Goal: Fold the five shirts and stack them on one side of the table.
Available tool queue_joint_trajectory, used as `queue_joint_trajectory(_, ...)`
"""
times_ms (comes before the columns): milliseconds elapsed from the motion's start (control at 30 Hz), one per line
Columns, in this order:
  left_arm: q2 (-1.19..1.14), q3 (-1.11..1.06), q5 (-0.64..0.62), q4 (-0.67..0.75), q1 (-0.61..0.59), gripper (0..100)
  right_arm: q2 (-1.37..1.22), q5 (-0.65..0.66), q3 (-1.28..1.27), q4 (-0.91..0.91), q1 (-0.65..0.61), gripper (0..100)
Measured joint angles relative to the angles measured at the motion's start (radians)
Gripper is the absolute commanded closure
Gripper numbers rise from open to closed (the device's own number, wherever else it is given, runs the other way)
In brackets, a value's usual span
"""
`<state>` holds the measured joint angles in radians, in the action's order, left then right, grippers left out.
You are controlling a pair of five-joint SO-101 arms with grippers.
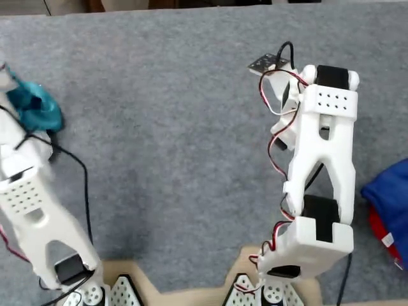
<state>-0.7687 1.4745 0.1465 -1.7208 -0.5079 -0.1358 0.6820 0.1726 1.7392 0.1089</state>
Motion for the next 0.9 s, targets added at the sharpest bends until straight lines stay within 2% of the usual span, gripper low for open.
queue_joint_trajectory(233,0.005,0.146,-0.078,-0.028,0.275,98,0.0,0.0,0.018,-0.011,0.0,99.3)
queue_joint_trajectory(433,0.021,0.16,-0.222,-0.028,0.511,98,0.0,0.0,0.08,-0.127,0.0,99.3)
queue_joint_trajectory(533,0.026,0.16,-0.233,-0.028,0.577,98,0.0,-0.029,0.087,-0.207,-0.003,99.2)
queue_joint_trajectory(600,0.026,0.16,-0.233,-0.028,0.559,98,0.0,-0.052,0.08,-0.264,-0.026,99.2)
queue_joint_trajectory(667,0.026,0.143,-0.232,-0.028,0.48,98,0.0,-0.06,0.049,-0.325,-0.069,99.2)
queue_joint_trajectory(733,0.028,0.083,-0.164,-0.028,0.376,98,0.0,-0.064,0.002,-0.4,-0.123,99.2)
queue_joint_trajectory(833,0.023,-0.077,-0.012,-0.028,0.253,88,0.0,-0.084,-0.098,-0.575,-0.213,99.2)
queue_joint_trajectory(900,-0.006,-0.175,-0.041,-0.023,0.206,86,0.0,-0.144,-0.187,-0.73,-0.287,99.1)
